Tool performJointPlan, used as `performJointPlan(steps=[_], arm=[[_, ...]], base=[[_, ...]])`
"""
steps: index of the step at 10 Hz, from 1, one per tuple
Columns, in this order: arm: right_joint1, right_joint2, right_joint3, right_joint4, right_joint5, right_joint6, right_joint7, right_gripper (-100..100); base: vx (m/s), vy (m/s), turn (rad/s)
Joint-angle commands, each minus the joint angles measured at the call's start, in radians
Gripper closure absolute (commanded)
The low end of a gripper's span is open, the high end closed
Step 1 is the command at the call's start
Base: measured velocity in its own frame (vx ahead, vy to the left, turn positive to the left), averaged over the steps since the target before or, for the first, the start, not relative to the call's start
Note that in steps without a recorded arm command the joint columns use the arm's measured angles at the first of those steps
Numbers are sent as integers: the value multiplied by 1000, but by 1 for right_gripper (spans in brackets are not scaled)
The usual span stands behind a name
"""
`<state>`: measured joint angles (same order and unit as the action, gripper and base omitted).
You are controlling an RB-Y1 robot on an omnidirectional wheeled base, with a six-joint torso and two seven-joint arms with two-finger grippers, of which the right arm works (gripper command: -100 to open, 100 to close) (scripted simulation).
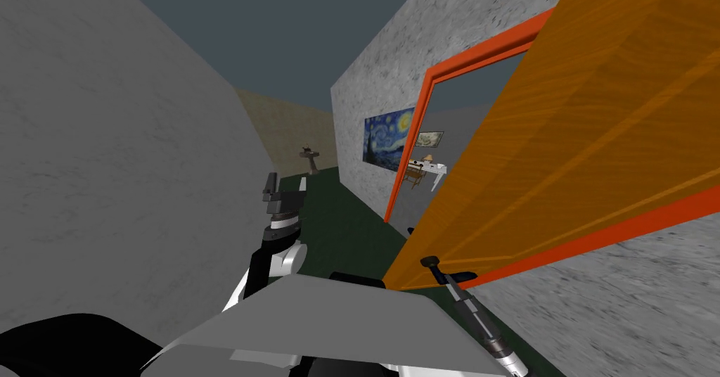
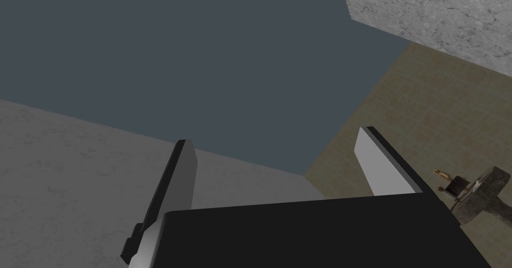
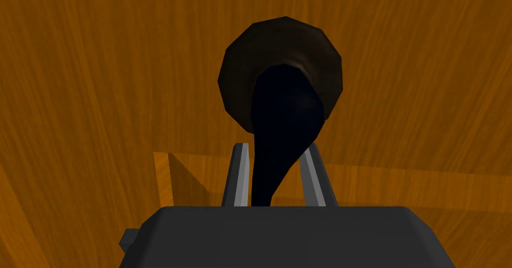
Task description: Pull the door open
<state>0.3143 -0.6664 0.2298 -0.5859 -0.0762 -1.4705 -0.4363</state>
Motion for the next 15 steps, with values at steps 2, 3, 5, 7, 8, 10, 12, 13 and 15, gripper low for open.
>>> performJointPlan(steps=[2, 3, 5, 7, 8, 10, 12, 13, 15], arm=[[34, -5, 6, 17, 2, -43, 4, 100], [40, -5, 7, 21, 3, -54, 5, 100], [44, -6, 8, 24, 3, -62, 5, 100], [50, -4, 6, 22, 0, -60, 8, -100], [59, -3, 5, 22, -1, -66, 10, -100], [73, -1, 5, 23, -4, -78, 15, -100], [89, 3, 4, 24, -7, -92, 22, -100], [95, 4, 4, 24, -7, -98, 24, -100], [110, 9, 3, 25, -9, -113, 32, -100]], base=[[-94, -41, 90], [-111, -44, 90], [-60, -10, -8], [84, 15, 4], [121, 36, -55], [74, 36, -94], [31, 28, -91], [-7, 22, -97], [-46, 10, -89]])
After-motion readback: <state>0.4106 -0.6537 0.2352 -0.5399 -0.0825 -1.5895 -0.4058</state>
